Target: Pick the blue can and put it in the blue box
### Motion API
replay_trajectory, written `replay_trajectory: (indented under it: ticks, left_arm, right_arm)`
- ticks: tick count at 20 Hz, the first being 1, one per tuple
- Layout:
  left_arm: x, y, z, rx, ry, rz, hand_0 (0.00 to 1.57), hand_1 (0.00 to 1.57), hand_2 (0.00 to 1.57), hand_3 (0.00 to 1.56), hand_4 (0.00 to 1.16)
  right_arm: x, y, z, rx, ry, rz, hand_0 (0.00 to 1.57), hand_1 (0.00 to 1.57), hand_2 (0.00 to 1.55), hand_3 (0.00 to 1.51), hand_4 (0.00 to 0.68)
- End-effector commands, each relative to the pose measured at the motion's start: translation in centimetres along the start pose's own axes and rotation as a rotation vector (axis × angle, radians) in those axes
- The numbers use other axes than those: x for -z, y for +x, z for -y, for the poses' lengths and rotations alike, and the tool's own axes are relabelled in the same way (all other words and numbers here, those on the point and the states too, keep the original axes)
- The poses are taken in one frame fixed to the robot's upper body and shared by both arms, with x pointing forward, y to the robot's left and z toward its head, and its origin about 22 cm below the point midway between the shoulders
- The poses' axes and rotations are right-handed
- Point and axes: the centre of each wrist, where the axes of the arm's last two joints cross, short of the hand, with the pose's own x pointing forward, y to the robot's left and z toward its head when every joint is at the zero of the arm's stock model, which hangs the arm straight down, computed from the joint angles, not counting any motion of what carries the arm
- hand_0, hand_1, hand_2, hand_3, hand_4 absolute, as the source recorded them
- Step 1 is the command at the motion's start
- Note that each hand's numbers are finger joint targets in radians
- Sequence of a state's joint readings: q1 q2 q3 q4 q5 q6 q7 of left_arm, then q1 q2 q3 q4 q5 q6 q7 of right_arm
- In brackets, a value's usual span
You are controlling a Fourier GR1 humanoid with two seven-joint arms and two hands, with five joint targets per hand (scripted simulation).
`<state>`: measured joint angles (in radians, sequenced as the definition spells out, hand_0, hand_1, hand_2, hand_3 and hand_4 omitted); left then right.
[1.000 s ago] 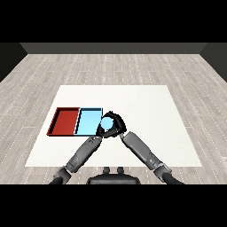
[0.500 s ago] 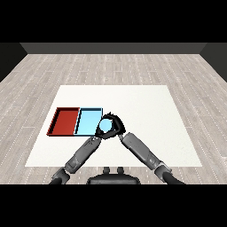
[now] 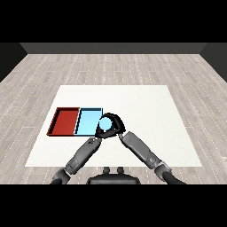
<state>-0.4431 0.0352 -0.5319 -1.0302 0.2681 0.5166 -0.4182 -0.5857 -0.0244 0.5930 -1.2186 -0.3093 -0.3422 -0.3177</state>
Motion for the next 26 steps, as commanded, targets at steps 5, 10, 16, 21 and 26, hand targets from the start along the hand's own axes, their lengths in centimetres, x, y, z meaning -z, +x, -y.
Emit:
replay_trajectory:
  ticks: [5, 10, 16, 21, 26]
  left_arm:
    - [-0.1, -1.0, 0.4, -0.076, 0.01, -0.113, 1.57, 1.57, 1.54, 1.47, 0.66]
    - [0.7, -0.7, 0.5, -0.088, -0.007, -0.071, 1.57, 1.57, 1.52, 1.45, 1.1]
    - [1.0, -0.5, 0.3, -0.073, -0.013, -0.062, 1.57, 1.57, 1.55, 1.48, 1.14]
    - [0.9, -1.3, 0.0, -0.043, -0.001, -0.054, 1.57, 1.57, 1.57, 1.5, 1.14]
    - [-1.5, -1.8, -0.5, 0.003, 0.008, -0.062, 1.57, 1.57, 1.57, 1.51, 1.13]
  right_arm:
    - [0.2, 0.0, 0.9, 0.178, -0.039, -0.013, 1.25, 1.25, 1.3, 1.22, 0.275]
    - [-0.4, 0.2, 0.2, 0.109, -0.037, -0.044, 0.0, 0.0, 0.0, 0.0, 0.0]
    - [-2.5, -1.6, 0.4, 0.1, -0.047, -0.019, 0.0, 0.0, 0.0, 0.0, 0.0]
    - [-0.5, 0.1, 2.0, 0.131, -0.078, -0.053, 0.0, 0.0, 0.0, 0.0, 0.0]
    - [-1.7, 1.4, 3.6, 0.144, -0.083, -0.019, 0.0, 0.0, 0.0, 0.0, 0.0]
